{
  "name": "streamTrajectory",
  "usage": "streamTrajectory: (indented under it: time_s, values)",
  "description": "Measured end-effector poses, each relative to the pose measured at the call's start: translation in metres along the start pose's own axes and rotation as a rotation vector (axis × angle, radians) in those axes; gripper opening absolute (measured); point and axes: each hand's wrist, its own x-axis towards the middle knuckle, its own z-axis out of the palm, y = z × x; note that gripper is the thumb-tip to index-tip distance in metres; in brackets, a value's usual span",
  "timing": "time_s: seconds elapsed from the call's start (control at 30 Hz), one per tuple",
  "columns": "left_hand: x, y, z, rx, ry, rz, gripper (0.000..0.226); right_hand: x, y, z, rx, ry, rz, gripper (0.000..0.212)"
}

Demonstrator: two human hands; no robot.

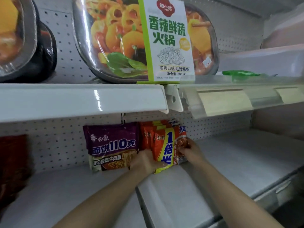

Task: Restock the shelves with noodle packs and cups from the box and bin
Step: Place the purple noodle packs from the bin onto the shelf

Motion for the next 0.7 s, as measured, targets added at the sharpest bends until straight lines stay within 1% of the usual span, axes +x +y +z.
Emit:
streamTrajectory:
  time_s: [0.13,0.23,0.33,0.4,0.47,0.5,0.53,0.6,0.67,0.7]
  values:
    - [0.003,0.001,0.003,0.015,-0.028,-0.045,0.084,-0.001,0.0,-0.002,0.007,0.005,0.016,0.036]
    - [0.0,-0.003,-0.002,-0.017,-0.027,-0.041,0.082,-0.009,0.003,-0.005,0.017,0.006,0.054,0.033]
    - [-0.004,-0.008,-0.014,-0.112,-0.076,-0.089,0.069,-0.029,0.001,-0.011,0.013,0.014,0.08,0.036]
    - [-0.008,-0.008,-0.027,-0.163,-0.14,-0.121,0.067,-0.045,-0.001,-0.016,-0.071,0.003,0.088,0.048]
    - [-0.019,-0.007,-0.041,-0.173,-0.227,-0.162,0.064,-0.058,-0.001,-0.023,-0.134,0.001,0.092,0.072]
    - [-0.028,-0.003,-0.049,-0.143,-0.27,-0.182,0.059,-0.063,-0.002,-0.027,-0.161,-0.008,0.087,0.076]
    - [-0.037,0.002,-0.056,-0.115,-0.297,-0.191,0.053,-0.07,-0.007,-0.031,-0.186,-0.019,0.079,0.075]
    - [-0.056,0.014,-0.07,-0.082,-0.283,-0.165,0.046,-0.082,-0.014,-0.039,-0.234,-0.008,0.051,0.072]
    - [-0.071,0.027,-0.077,-0.081,-0.213,-0.092,0.039,-0.094,-0.021,-0.045,-0.281,0.014,0.015,0.07]
    - [-0.079,0.036,-0.078,-0.1,-0.172,-0.043,0.04,-0.101,-0.025,-0.049,-0.304,0.027,-0.007,0.067]
